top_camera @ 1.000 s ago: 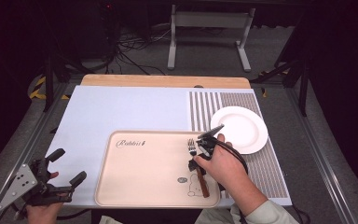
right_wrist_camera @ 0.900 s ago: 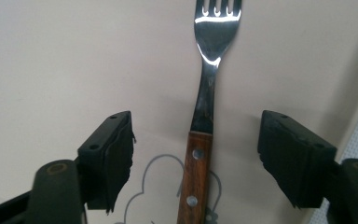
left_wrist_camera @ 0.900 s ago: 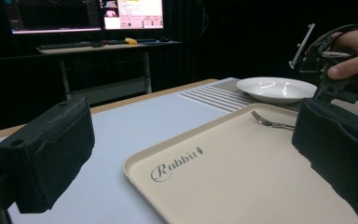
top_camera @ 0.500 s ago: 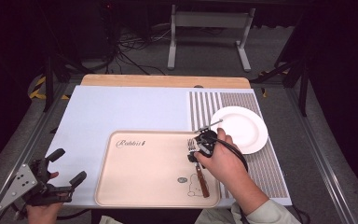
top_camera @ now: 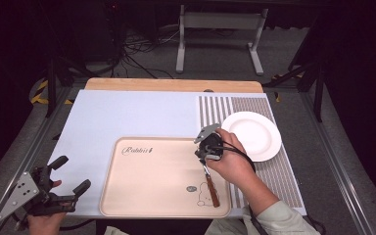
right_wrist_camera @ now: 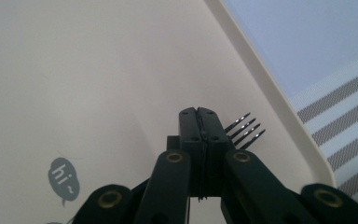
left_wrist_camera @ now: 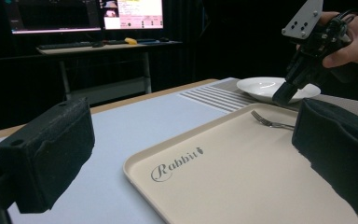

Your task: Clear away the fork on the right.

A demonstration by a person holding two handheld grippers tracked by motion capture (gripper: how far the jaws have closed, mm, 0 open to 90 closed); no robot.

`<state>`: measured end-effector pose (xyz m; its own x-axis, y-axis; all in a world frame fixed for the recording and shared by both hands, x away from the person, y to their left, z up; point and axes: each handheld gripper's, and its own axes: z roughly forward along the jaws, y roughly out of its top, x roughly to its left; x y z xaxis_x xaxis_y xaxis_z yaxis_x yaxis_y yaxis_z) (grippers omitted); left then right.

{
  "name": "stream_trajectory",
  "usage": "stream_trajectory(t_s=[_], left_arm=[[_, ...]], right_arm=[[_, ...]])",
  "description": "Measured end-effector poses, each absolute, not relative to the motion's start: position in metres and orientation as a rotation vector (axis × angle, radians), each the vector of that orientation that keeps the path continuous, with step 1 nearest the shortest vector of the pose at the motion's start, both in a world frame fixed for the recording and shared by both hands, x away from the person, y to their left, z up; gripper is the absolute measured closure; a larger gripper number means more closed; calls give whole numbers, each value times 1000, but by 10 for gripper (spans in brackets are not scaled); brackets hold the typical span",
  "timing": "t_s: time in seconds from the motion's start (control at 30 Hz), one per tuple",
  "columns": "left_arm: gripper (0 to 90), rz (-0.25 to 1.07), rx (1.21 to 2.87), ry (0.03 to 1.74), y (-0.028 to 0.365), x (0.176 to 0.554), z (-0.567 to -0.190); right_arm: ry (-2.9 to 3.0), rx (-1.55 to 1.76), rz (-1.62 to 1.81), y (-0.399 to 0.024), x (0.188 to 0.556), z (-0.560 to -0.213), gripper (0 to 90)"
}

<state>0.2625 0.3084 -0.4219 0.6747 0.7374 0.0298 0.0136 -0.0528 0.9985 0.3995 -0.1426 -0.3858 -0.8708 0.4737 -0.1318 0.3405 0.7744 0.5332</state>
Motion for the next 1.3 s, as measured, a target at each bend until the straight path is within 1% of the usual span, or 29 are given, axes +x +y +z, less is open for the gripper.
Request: stream_trajectory(t_s=[0.23,0.83,1.3], left_arm=[[0,661,1528,646,308,263,-422],[0,659,1527,647,309,262,-422],[0,658,1526,650,309,263,-422]], right_arm=[[2755,548,730,-142,410,-397,900],[2800,563,688,-138,422,-422,900],[2812,591,667,-139,423,-429,900]])
